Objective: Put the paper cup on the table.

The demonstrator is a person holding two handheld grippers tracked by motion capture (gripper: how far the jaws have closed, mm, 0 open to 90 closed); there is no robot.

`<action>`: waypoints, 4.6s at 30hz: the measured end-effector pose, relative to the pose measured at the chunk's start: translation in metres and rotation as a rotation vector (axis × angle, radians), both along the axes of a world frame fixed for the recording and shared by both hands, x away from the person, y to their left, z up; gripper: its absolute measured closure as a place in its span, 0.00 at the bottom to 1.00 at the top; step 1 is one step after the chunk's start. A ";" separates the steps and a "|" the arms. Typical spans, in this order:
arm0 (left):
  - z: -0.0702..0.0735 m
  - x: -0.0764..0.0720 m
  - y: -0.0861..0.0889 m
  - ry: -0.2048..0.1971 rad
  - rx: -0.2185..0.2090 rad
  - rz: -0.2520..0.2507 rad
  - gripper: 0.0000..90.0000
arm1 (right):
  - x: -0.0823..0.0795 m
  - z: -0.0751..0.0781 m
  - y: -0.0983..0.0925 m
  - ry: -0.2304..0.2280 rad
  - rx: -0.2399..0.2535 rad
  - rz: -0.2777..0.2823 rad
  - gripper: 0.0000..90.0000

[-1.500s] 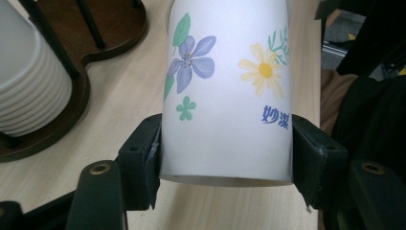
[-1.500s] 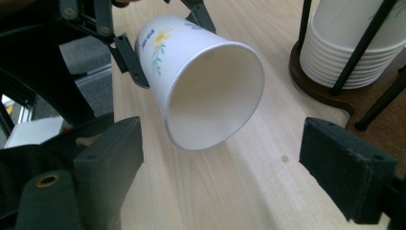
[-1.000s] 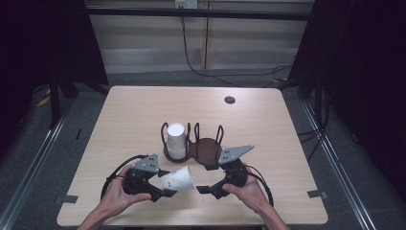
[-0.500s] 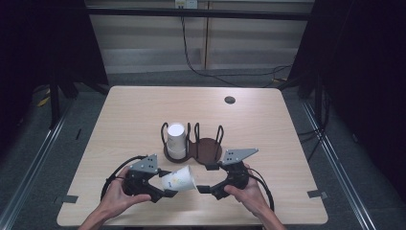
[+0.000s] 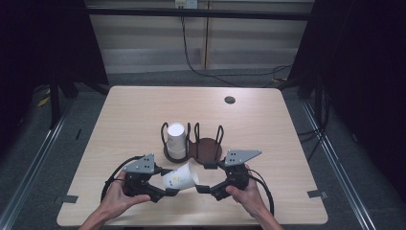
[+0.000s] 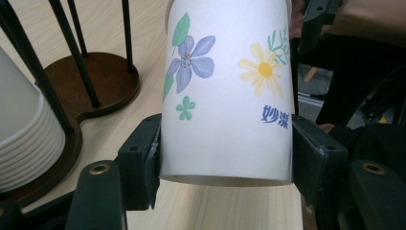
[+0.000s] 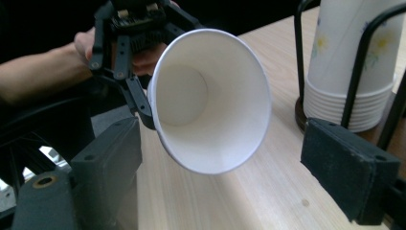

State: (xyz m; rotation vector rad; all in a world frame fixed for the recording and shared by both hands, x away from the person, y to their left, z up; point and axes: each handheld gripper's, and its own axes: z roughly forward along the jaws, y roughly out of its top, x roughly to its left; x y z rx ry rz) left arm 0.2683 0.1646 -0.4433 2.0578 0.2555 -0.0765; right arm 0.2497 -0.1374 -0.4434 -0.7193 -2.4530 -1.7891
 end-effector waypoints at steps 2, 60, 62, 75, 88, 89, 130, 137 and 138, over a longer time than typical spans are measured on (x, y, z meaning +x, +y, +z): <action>0.000 -0.001 -0.001 -0.005 -0.018 -0.004 0.40 | 0.000 0.002 0.000 -0.015 0.028 0.011 0.15; -0.004 0.001 -0.010 0.037 -0.049 -0.004 0.26 | 0.009 0.001 0.011 0.022 0.054 0.091 0.29; -0.004 0.001 -0.010 0.036 -0.048 -0.005 0.22 | 0.009 0.001 0.010 0.020 0.047 0.081 0.29; -0.007 0.007 0.003 0.043 -0.004 0.075 0.18 | 0.010 0.004 0.004 0.025 0.004 0.022 0.29; -0.007 0.006 0.017 0.063 0.036 0.122 0.19 | 0.013 0.004 -0.001 0.038 -0.031 -0.010 0.29; -0.007 0.007 0.019 0.062 0.033 0.130 0.19 | 0.013 0.004 -0.001 0.038 -0.031 -0.010 0.29; -0.023 0.001 0.032 0.078 0.091 0.184 0.25 | 0.015 0.026 -0.054 0.091 -0.193 -0.133 0.28; -0.022 0.001 0.033 0.070 0.105 0.185 0.23 | 0.019 0.028 -0.061 0.092 -0.227 -0.149 0.28; -0.022 0.001 0.033 0.069 0.109 0.184 0.23 | 0.020 0.029 -0.062 0.092 -0.235 -0.151 0.28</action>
